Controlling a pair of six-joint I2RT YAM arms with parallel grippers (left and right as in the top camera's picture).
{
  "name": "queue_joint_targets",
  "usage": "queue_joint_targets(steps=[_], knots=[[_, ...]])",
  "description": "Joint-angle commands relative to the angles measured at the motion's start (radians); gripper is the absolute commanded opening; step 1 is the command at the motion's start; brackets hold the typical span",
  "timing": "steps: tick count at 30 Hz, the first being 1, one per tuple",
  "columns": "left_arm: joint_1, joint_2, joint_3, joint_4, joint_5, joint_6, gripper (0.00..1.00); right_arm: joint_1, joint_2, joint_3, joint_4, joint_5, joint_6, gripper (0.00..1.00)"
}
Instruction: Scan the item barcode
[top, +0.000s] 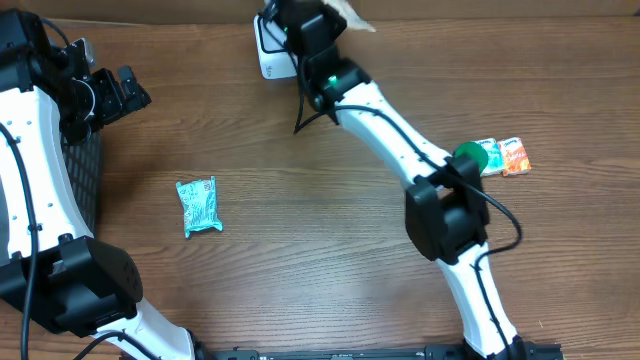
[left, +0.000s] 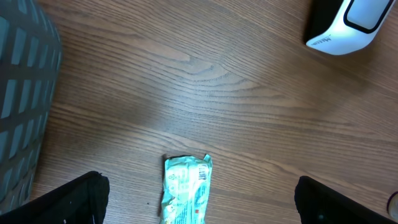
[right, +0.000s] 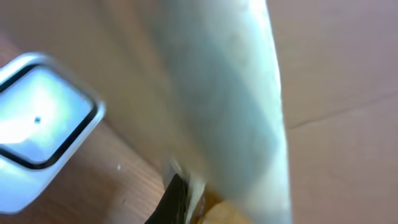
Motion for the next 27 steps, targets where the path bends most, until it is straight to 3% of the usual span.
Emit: queue_joint_targets(steps=[1,15,27], knots=[[0.002,0.01,-0.004,0.002,-0.003,0.005,1.0,0.013,0.024,0.013,0.05,0.065,-0.065,0.04],[0.002,0.01,-0.004,0.002,-0.003,0.005,0.99,0.026,0.071,0.013,0.068,0.105,-0.275,0.04],[0.002,0.01,-0.004,0.002,-0.003,0.005,1.0,0.049,0.071,0.013,0.041,0.116,-0.282,0.04]])
